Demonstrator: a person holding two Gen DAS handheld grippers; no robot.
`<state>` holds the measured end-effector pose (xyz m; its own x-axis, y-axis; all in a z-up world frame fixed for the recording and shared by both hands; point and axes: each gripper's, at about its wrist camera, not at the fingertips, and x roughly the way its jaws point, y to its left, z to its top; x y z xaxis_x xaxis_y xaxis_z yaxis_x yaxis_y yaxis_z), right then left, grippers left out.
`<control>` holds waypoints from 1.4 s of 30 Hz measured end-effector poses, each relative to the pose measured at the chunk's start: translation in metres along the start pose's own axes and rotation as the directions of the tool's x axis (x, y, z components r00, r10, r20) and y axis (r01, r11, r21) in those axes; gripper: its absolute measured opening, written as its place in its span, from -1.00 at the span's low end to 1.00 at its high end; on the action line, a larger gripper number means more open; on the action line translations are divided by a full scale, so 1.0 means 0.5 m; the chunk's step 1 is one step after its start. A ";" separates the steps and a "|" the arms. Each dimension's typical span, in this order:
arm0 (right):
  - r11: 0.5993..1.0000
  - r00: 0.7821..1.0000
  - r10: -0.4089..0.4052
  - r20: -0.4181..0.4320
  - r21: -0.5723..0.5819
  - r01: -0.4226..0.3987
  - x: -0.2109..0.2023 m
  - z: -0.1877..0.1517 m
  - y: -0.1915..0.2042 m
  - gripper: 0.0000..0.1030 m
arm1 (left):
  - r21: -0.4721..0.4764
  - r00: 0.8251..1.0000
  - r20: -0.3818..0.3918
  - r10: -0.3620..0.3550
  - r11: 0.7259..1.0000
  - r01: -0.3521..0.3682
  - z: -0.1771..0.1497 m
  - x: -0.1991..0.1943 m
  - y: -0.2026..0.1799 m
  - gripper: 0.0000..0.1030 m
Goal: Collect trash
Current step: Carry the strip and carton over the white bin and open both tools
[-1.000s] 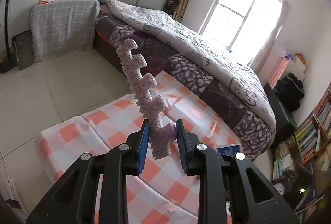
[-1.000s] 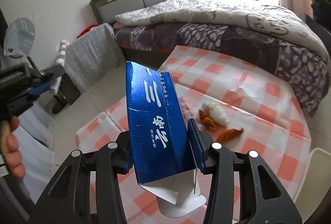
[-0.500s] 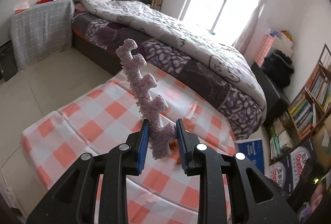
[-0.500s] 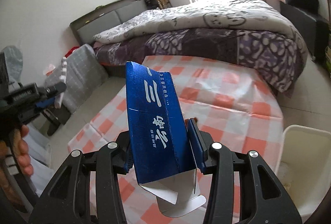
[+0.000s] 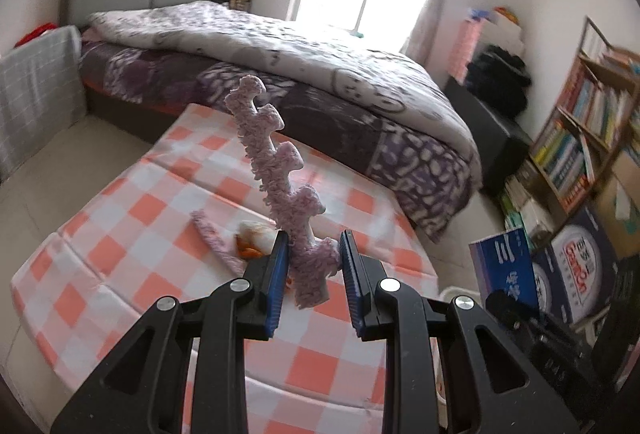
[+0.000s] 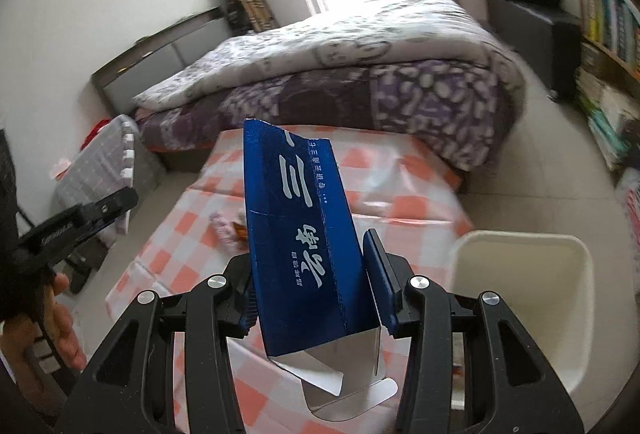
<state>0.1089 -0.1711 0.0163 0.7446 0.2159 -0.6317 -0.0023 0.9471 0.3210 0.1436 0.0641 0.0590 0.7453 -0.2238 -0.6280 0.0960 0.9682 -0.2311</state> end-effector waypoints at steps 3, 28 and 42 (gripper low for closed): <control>0.998 0.999 -0.042 -0.007 0.041 0.042 -0.015 0.002 -0.041 -0.15 | 0.047 1.000 -0.017 -0.023 0.999 0.023 -0.015 0.011 -0.042 -0.48; 0.891 0.937 -0.348 -0.017 0.303 0.337 -0.135 -0.007 -0.310 0.86 | 0.223 0.966 -0.172 -0.193 0.948 0.229 -0.124 0.104 -0.317 -0.48; 0.842 0.915 -0.401 0.040 0.411 0.350 -0.207 0.008 -0.373 0.86 | 0.319 0.901 -0.324 -0.287 0.864 0.390 -0.236 0.146 -0.480 -0.39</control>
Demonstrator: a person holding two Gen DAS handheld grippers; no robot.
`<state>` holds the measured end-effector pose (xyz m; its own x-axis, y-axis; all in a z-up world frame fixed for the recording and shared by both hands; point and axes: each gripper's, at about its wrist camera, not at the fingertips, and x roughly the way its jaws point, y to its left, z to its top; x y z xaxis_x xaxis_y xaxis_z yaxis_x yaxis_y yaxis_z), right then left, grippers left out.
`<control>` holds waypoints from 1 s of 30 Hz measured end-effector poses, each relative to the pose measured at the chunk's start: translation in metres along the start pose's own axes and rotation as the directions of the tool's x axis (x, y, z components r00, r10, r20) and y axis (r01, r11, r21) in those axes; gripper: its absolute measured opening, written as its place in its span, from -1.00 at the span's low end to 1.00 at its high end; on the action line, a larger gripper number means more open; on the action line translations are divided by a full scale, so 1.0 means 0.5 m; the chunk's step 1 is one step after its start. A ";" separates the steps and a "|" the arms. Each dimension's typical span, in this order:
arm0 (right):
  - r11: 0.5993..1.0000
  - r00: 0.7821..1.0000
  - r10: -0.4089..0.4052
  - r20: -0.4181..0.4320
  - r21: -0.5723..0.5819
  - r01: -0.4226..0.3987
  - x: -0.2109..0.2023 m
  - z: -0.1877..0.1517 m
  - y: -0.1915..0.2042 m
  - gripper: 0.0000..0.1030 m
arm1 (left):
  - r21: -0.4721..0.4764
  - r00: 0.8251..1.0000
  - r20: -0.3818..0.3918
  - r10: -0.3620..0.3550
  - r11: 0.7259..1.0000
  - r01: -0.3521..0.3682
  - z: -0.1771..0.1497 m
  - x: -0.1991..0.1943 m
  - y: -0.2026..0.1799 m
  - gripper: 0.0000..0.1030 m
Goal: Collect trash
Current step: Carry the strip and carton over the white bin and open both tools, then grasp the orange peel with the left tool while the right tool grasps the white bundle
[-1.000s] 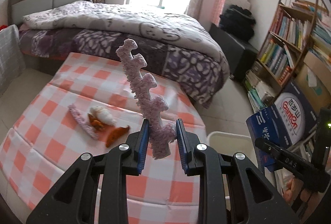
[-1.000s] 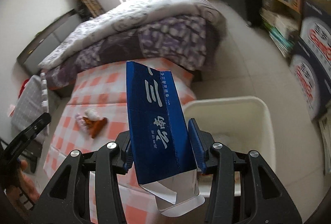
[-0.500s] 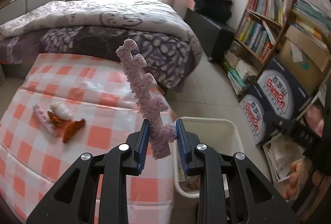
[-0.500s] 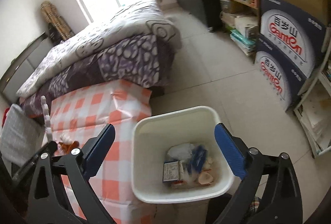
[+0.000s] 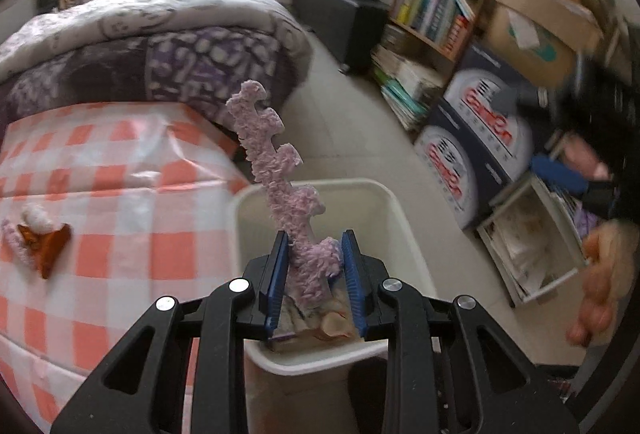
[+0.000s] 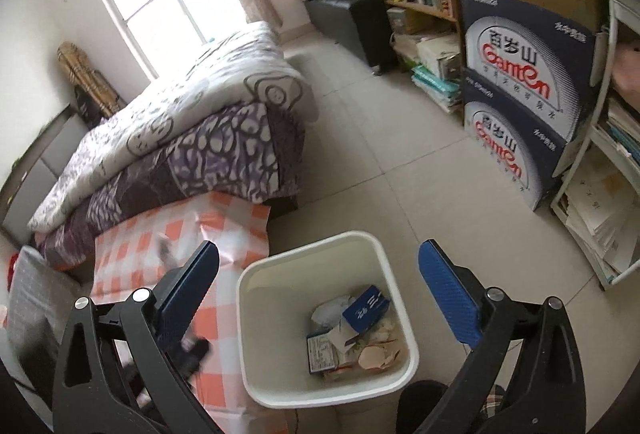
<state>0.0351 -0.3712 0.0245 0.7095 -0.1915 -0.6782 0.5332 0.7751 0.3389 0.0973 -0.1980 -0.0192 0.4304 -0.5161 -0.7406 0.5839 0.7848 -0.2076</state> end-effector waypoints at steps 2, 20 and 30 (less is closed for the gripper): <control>1.000 1.000 -0.007 0.015 0.016 0.007 -0.006 0.009 -0.010 0.86 | 0.005 0.999 -0.019 -0.031 1.000 0.031 -0.005 0.014 -0.012 0.16; 0.998 0.986 0.063 -0.154 -0.006 -0.064 0.065 -0.027 0.058 0.86 | -0.445 0.929 -0.136 0.344 0.817 -0.367 0.024 0.004 0.360 0.64; 0.995 0.975 0.075 -0.208 -0.053 -0.088 0.088 -0.045 0.108 0.86 | -0.294 0.839 -0.281 0.465 0.791 -0.537 -0.015 0.094 0.550 0.58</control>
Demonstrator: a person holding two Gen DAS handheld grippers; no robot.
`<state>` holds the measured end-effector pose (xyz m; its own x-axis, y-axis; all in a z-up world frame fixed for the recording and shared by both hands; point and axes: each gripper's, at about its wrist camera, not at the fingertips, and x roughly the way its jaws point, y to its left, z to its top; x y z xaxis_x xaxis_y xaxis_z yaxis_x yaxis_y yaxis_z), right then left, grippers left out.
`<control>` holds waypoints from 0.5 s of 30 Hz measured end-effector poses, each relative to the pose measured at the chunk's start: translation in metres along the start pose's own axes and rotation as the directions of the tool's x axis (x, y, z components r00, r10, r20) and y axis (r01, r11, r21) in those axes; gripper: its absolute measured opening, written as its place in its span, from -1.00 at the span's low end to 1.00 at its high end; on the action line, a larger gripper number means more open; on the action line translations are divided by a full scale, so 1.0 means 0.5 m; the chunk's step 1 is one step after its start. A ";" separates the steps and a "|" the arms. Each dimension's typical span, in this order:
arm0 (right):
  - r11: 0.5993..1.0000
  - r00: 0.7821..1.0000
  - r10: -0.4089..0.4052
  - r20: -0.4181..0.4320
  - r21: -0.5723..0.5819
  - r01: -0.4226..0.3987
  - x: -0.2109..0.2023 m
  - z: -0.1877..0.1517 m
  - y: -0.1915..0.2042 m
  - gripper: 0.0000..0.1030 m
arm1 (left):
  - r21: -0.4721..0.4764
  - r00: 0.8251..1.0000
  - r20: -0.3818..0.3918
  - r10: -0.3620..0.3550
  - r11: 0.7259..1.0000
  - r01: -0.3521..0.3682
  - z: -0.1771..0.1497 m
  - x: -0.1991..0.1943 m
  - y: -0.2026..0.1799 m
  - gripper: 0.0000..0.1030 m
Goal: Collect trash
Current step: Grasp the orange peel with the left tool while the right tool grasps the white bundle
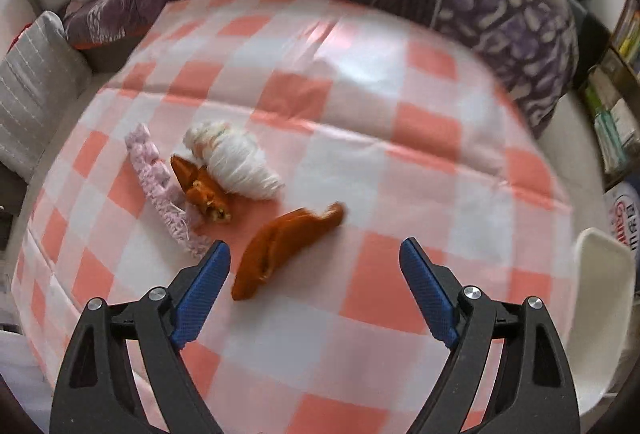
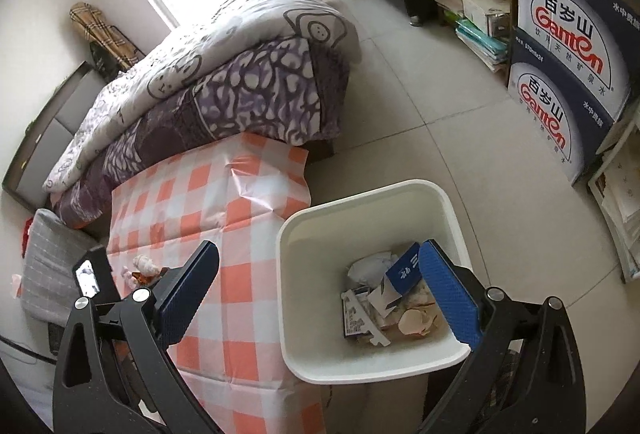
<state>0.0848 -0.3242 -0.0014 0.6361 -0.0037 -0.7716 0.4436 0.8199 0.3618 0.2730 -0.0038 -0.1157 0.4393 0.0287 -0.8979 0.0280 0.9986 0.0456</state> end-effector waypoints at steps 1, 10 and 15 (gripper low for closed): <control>1.000 1.000 -0.001 0.000 0.000 0.001 0.001 0.000 0.003 0.86 | 0.005 1.000 -0.007 -0.009 1.000 0.009 -0.001 0.012 0.005 0.54; 0.999 0.999 -0.031 -0.018 -0.023 0.031 0.025 -0.016 0.038 0.86 | 0.030 0.994 -0.058 -0.093 0.995 0.095 -0.015 0.030 0.032 -0.56; 0.999 0.999 -0.031 -0.037 -0.045 0.029 0.047 -0.033 0.077 0.86 | -0.029 0.990 -0.049 -0.132 0.991 0.131 -0.029 -0.013 0.072 -0.62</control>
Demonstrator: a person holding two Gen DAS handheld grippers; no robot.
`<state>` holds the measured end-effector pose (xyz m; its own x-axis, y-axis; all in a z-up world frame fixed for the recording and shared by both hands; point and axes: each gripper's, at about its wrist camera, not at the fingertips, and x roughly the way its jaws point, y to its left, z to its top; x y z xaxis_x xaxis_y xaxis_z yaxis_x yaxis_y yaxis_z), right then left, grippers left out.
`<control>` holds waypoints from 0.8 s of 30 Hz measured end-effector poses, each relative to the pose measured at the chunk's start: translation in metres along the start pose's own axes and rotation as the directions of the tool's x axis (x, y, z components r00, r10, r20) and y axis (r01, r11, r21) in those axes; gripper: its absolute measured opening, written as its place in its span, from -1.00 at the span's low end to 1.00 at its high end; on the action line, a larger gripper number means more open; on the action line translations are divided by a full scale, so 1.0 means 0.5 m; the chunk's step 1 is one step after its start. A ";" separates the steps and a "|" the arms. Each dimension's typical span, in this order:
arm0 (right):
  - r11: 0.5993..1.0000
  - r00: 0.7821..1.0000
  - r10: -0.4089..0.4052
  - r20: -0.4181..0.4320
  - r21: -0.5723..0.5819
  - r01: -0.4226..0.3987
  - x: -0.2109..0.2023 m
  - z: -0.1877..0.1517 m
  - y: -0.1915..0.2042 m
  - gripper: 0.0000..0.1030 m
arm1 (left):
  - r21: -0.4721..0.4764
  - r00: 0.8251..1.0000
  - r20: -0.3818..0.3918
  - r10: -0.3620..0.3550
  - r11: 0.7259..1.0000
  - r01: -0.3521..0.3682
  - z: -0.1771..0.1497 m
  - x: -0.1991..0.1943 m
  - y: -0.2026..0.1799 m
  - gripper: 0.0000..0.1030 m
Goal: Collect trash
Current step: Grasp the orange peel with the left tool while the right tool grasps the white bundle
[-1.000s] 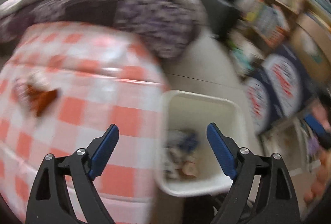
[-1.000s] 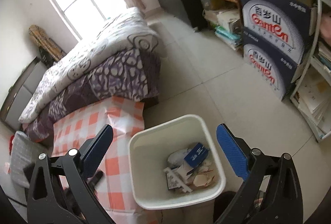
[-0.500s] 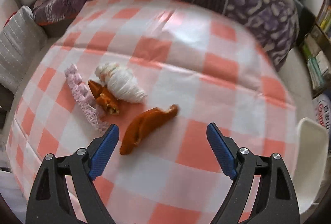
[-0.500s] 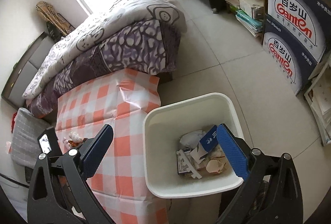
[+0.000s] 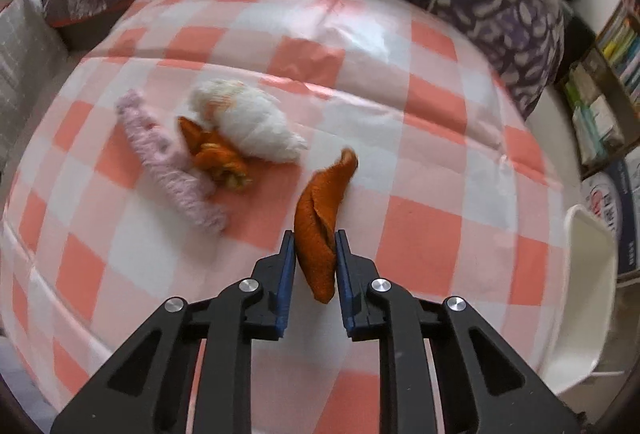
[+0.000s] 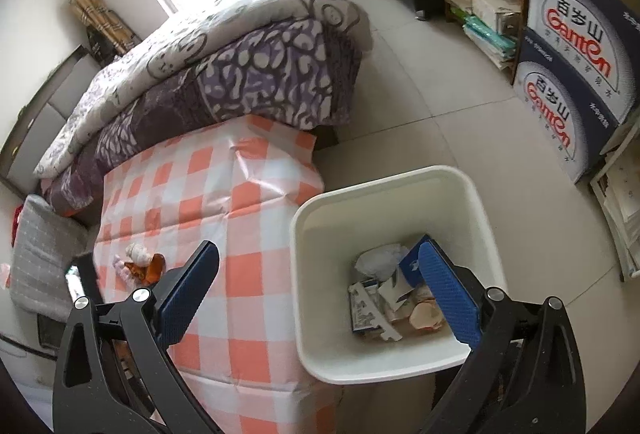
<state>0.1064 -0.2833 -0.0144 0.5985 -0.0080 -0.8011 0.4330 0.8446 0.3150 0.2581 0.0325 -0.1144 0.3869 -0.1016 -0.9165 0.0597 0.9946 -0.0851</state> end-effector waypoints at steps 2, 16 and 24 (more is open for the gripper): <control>0.999 1.000 0.003 -0.007 -0.036 -0.004 0.008 -0.010 0.022 0.86 | -0.053 0.999 0.036 -0.036 0.998 0.038 0.000 -0.054 0.031 -0.63; 0.895 0.976 0.160 -0.145 -0.396 -0.205 0.204 -0.098 0.417 0.79 | -0.284 0.887 0.459 -0.048 0.938 0.198 -0.041 -0.445 0.258 -0.63; 0.823 0.962 0.155 -0.223 -0.509 -0.251 0.361 -0.128 0.619 0.45 | -0.314 0.863 0.503 -0.048 0.920 0.234 -0.048 -0.493 0.315 -0.62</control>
<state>0.3052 0.0111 -0.0941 0.4931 0.2426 -0.8355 -0.1368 0.9700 0.2009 0.1498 0.2147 0.0887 0.7936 -0.1462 -0.5906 -0.1439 0.8981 -0.4156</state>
